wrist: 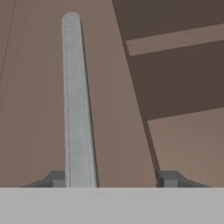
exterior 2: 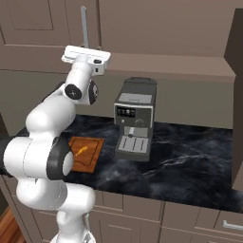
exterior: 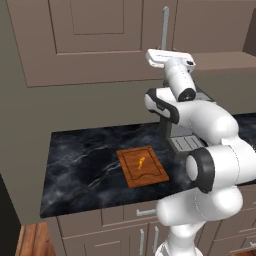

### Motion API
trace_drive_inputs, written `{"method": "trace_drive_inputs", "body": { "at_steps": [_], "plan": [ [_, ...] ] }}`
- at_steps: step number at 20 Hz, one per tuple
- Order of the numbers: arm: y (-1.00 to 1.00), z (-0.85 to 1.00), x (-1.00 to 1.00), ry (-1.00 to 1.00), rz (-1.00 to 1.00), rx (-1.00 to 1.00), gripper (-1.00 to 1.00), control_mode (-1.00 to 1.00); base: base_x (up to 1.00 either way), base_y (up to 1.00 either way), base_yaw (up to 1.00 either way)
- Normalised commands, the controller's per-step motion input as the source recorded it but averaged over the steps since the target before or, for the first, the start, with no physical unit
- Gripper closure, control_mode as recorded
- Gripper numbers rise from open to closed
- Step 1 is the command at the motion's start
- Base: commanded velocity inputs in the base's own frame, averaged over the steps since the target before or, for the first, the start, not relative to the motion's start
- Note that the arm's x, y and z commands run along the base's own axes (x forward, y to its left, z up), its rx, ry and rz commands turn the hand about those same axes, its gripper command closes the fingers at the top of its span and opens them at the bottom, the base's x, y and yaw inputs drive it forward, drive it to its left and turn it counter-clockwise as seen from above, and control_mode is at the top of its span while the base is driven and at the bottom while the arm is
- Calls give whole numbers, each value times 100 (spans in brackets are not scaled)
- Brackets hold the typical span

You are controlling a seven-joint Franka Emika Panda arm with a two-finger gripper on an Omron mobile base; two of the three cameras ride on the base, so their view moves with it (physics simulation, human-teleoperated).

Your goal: Open the cabinet, retrieve the rolling pin, and place it next to the meat on the cutting board to prepare for tenderizing.

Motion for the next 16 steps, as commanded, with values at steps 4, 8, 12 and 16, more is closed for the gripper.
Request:
{"method": "trace_drive_inputs", "body": {
  "at_steps": [4,8,12,16],
  "plan": [
    [20,-1,15,2,0,-2,100,-100,0,0,0],
    [31,0,6,0,0,-9,100,-100,0,0,0],
    [39,0,4,0,-7,-17,100,-100,0,0,0],
    [31,0,5,3,-12,-14,100,-100,0,0,0]
  ]
}}
